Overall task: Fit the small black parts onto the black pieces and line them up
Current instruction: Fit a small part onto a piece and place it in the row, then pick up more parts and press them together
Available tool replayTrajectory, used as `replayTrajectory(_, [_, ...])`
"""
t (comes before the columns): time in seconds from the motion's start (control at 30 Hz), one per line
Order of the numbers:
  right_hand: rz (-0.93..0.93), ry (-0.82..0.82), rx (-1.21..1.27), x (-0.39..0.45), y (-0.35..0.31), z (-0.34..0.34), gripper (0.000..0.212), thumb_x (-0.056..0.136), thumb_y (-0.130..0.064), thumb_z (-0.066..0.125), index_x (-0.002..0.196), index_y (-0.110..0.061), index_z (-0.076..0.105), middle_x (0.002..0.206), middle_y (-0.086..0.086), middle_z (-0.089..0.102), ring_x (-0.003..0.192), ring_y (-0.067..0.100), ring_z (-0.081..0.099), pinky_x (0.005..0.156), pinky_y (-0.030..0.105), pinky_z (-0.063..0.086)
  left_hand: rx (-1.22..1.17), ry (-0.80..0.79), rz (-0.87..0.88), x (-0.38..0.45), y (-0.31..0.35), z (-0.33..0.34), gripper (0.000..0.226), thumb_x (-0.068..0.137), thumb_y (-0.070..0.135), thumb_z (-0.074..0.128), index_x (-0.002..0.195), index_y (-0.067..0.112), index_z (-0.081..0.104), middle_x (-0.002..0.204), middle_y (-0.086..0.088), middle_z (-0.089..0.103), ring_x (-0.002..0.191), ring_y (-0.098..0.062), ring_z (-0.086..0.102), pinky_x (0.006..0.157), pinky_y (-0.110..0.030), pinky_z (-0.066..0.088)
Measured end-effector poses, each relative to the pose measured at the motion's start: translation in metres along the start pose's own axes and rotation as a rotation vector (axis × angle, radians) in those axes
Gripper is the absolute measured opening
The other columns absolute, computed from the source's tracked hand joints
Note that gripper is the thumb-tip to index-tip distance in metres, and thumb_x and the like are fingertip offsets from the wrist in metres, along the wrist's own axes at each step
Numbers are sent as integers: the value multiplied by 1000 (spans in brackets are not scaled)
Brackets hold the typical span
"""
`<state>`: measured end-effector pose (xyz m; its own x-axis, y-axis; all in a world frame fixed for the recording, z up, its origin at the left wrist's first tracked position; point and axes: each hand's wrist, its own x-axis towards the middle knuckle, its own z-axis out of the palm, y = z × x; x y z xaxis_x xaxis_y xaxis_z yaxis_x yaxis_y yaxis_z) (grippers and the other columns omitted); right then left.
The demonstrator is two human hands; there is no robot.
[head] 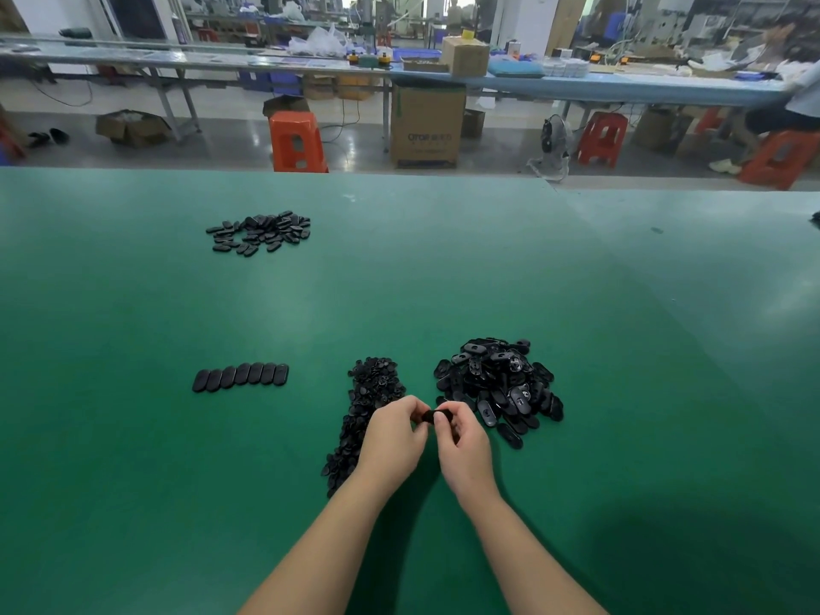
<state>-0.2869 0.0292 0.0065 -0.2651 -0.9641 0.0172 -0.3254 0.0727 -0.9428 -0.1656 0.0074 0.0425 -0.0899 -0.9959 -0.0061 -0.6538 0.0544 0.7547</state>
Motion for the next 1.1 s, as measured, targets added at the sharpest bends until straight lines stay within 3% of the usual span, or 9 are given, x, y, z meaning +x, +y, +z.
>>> replayTrajectory(0.17, [18, 0, 56, 1, 0, -1, 15, 102, -20, 57, 96, -33, 63, 89, -9, 72, 84, 8, 66, 79, 34, 55, 163, 74, 175, -3, -3, 2, 26, 96, 18, 58, 120, 25, 66, 104, 9, 69, 91, -10, 62, 83, -27, 52])
replayTrajectory(0.3, [46, 23, 130, 0, -1, 1, 14, 103, -21, 55, 106, -32, 62, 90, -3, 72, 74, 8, 61, 76, 42, 54, 275, 149, 236, -1, -8, -6, 22, 96, 24, 56, 116, 28, 66, 100, 9, 65, 88, -14, 64, 71, -28, 46])
replayTrajectory(0.4, [55, 36, 151, 0, -2, 1, 14, 102, -21, 56, 108, -32, 62, 87, -2, 72, 69, 2, 60, 73, 39, 53, 248, 286, 110, 5, -21, -27, 23, 93, 25, 61, 114, 27, 68, 102, 7, 69, 90, -18, 66, 70, -30, 47])
replayTrajectory(0.47, [51, 15, 130, -1, -2, 1, 13, 102, -23, 56, 106, -34, 61, 86, -4, 72, 65, 2, 58, 67, 35, 52, 221, 365, -44, 10, -38, -46, 22, 93, 28, 62, 114, 26, 69, 98, 8, 70, 81, -15, 67, 66, -29, 50])
replayTrajectory(0.57, [40, -5, 98, -1, -3, 0, 12, 102, -25, 56, 103, -36, 62, 86, -2, 71, 62, 7, 55, 62, 34, 50, 222, 441, -239, 14, -66, -70, 15, 94, 31, 62, 105, 25, 71, 76, 15, 62, 60, -4, 57, 49, -23, 39])
replayTrajectory(0.7, [33, -22, 73, -2, -3, 0, 11, 102, -26, 56, 100, -34, 63, 84, 2, 71, 58, 4, 51, 55, 29, 47, 300, 465, -390, 11, -99, -84, 18, 93, 34, 62, 100, 20, 71, 66, 14, 55, 55, -6, 48, 47, -21, 32])
replayTrajectory(0.87, [50, -31, 56, -2, -4, 0, 12, 102, -24, 55, 101, -34, 62, 84, 0, 71, 50, 3, 45, 49, 22, 40, 389, 402, -364, 8, -109, -86, 32, 95, 46, 59, 116, 23, 65, 89, 4, 65, 66, -14, 57, 52, -25, 40])
replayTrajectory(1.0, [54, -27, 66, -2, -4, 0, 15, 102, -21, 54, 104, -33, 61, 84, 0, 71, 51, 4, 44, 50, 22, 39, 465, 381, -301, 4, -111, -83, 26, 98, 43, 53, 114, 29, 68, 80, 8, 53, 58, -8, 48, 47, -22, 33])
replayTrajectory(1.1, [49, -35, 50, -2, -4, 0, 14, 102, -21, 54, 105, -33, 62, 84, 0, 71, 50, 2, 43, 50, 22, 38, 522, 330, -325, 6, -111, -83, 34, 100, 44, 47, 129, 33, 62, 84, 9, 53, 62, -10, 51, 49, -23, 33])
